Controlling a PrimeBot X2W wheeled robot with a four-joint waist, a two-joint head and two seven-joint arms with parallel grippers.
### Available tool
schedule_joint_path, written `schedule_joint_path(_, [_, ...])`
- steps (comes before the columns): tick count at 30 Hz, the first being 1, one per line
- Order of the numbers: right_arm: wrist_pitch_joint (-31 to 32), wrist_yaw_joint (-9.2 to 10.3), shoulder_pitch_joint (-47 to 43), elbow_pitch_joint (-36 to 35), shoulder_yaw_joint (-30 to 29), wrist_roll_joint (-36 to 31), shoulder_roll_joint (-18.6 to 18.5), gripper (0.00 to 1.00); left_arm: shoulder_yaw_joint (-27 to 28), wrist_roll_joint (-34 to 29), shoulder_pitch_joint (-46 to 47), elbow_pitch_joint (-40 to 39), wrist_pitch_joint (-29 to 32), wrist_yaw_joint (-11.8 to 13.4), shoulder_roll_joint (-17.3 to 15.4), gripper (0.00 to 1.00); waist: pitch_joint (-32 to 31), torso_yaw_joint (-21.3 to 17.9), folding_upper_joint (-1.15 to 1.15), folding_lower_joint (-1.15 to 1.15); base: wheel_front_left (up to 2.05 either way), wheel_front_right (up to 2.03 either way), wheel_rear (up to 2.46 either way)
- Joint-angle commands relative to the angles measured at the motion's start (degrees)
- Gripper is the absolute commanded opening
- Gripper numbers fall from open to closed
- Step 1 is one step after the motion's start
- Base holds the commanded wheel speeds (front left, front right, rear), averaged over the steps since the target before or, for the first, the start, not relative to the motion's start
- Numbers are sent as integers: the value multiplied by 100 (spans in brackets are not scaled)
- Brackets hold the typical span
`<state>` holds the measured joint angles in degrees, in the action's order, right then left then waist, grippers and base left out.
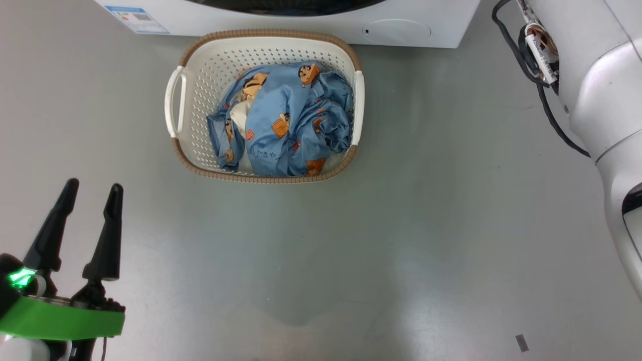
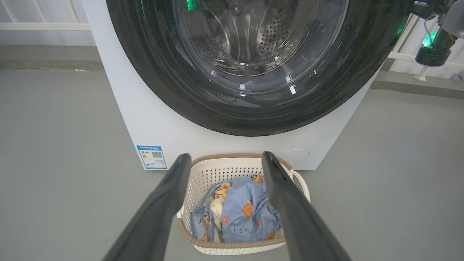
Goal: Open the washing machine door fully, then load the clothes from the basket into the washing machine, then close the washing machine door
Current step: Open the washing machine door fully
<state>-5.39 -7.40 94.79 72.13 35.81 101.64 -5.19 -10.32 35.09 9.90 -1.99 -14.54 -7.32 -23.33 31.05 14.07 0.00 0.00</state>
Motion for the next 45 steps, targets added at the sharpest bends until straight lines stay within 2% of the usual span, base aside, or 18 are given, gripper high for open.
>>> schedule_joint_path(1, [83,-9,57,-148,132,144,231,0,236,52,127,-93,-46,-17,-227,100,12,5,0,0,0,0,0])
schedule_joint_path(10, [474,-9,-63,-415,754,740,231,0,326,48,165,-115,-46,-17,-190,100,-8,-41,0,0,0,0,0])
schedule_joint_path(24, [1364,-9,19,-10,1402,1167,231,0,472,-29,119,-245,-46,-17,-147,100,-162,-118,0,0,0,0,0])
schedule_joint_path(45, [2202,-9,-412,-64,1629,1463,231,0,527,-205,-40,-332,-46,-17,-75,100,-648,-237,0,0,0,0,0])
